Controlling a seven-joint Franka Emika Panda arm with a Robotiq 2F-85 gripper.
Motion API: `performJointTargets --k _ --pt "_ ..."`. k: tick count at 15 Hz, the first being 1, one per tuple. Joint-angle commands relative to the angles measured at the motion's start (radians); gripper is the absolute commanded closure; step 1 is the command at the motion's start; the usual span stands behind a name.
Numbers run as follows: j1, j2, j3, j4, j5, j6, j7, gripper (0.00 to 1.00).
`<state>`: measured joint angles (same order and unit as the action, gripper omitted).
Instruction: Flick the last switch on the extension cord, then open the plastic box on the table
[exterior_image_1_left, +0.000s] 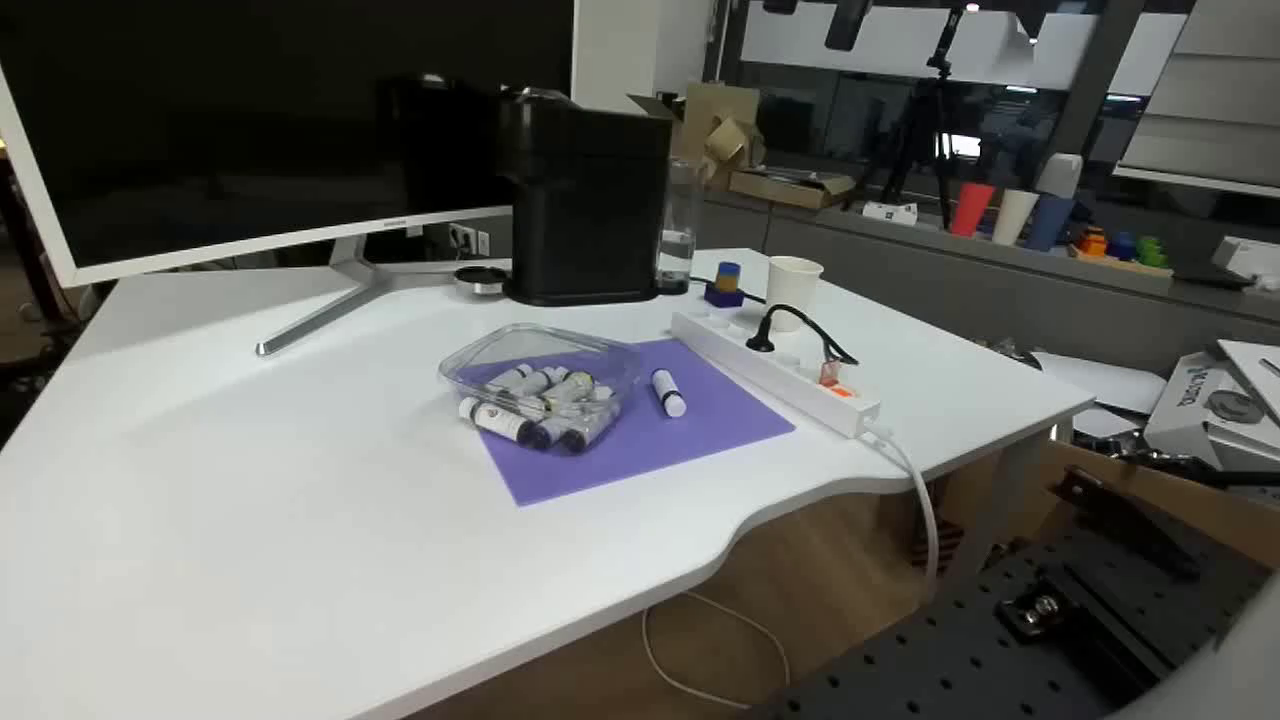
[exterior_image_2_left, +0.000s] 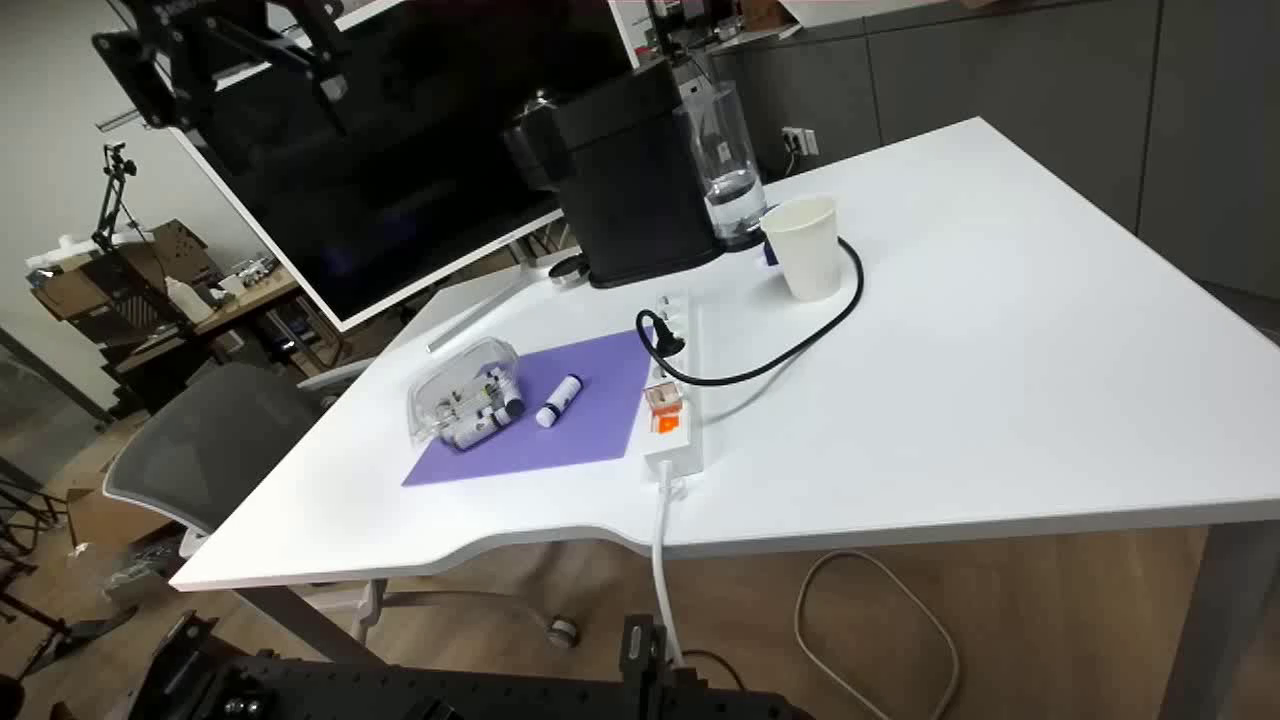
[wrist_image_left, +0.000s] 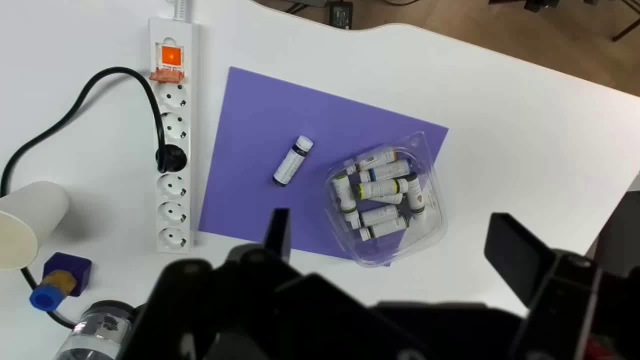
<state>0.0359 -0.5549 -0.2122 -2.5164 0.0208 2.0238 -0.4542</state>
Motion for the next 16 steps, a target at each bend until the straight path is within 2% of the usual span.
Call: performJointTargets --k 1,10,16 --pt "-0.011 0.002 0.01 0.002 0.006 -0.002 -0.005 0.0" --pt "-0.011 0.002 0.01 0.002 0.006 -0.002 -0.005 0.0" --pt "-0.099 0.072 0.032 -0.047 -0.098 0.277 0.074 0.0"
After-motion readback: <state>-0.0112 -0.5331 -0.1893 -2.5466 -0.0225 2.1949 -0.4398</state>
